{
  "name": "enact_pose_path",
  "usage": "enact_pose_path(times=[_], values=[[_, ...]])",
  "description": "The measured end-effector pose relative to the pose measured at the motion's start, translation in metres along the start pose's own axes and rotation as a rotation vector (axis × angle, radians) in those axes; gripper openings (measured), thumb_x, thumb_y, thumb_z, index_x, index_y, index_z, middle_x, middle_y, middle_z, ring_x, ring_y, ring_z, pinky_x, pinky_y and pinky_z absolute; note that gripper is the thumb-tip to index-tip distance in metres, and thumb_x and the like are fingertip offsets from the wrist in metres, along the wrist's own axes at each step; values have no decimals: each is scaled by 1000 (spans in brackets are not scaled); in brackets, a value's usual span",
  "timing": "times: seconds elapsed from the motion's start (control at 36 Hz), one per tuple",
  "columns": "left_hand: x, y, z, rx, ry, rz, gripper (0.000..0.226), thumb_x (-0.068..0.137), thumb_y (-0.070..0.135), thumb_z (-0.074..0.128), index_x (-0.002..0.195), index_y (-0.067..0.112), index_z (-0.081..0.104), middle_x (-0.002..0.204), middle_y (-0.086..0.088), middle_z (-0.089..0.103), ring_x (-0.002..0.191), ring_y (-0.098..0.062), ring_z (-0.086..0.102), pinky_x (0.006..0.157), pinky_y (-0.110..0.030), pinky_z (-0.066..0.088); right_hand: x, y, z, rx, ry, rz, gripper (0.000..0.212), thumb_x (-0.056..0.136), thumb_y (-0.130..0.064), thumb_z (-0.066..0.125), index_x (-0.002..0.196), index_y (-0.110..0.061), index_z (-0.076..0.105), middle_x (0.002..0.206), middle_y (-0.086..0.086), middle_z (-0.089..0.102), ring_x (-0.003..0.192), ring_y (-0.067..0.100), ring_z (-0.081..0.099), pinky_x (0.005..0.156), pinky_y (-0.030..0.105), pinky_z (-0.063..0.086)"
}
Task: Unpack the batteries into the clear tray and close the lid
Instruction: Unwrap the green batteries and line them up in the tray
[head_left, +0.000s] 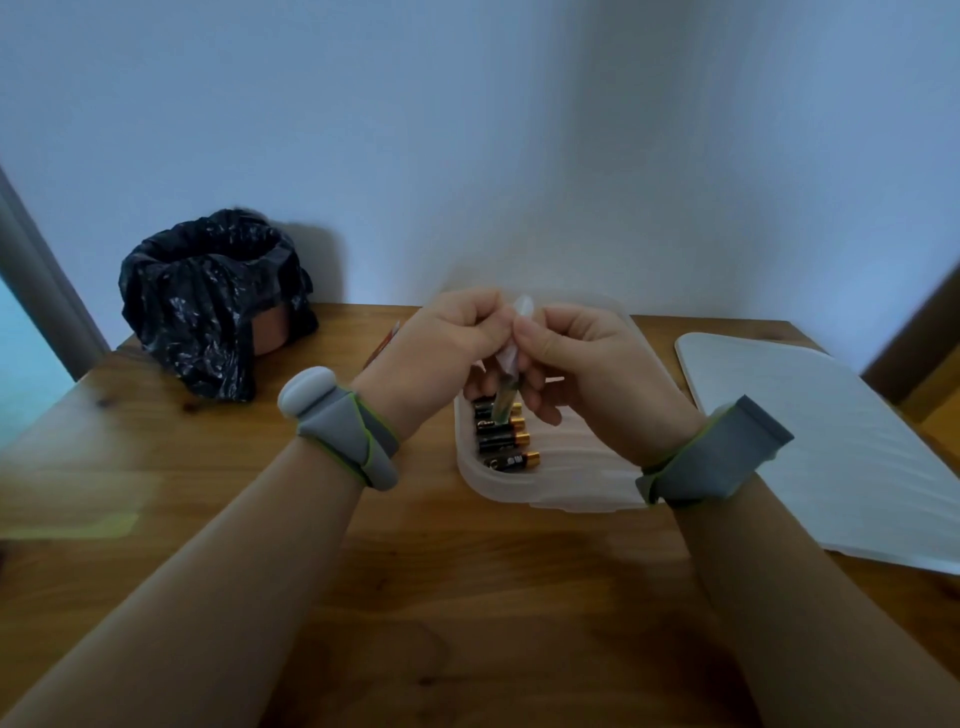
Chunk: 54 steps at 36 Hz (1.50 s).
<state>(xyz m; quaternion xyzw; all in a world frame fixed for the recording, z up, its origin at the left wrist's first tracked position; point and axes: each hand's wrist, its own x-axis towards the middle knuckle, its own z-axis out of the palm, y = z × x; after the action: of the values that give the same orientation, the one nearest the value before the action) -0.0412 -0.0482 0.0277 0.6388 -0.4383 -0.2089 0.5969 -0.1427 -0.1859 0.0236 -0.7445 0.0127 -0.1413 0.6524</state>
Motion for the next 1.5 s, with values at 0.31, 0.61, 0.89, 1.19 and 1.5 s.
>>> enact_pose_path(times=[0.31,0.61,0.89,1.19,1.5], values=[[3,0,0,17,41,5,26,100,9,49,76,5,59,66,-4,64,57,-18,60,52,-30,50,2,0,0,-2,64,-5,34,105,-11,52,72,-7,57,61,9,53,54,24,48,48,30,42],[4,-9,-1,-20,-16,13,25,103,12,46,81,7,57,69,-3,65,60,-18,60,58,-32,50,0,-1,2,12,37,-2,26,106,-10,49,87,3,60,74,23,59,66,27,68,57,33,58],[5,-16,-1,-22,-15,56,25,104,9,45,82,6,57,72,-7,63,59,-16,58,56,-27,48,-2,-2,4,32,44,22,27,106,-9,50,93,12,61,81,27,62,75,30,73,67,38,65],[4,-13,-4,-63,52,44,22,102,7,47,82,3,55,72,-11,66,58,-17,60,56,-28,50,-2,-6,4,9,117,-5,20,105,-3,50,88,1,60,76,19,60,63,20,70,64,34,65],[1,2,4,143,158,111,9,90,-1,52,97,5,50,77,-25,68,70,-33,73,62,-48,62,5,6,-4,-207,304,-51,26,88,-12,59,69,5,61,65,13,63,61,25,63,64,51,60]])
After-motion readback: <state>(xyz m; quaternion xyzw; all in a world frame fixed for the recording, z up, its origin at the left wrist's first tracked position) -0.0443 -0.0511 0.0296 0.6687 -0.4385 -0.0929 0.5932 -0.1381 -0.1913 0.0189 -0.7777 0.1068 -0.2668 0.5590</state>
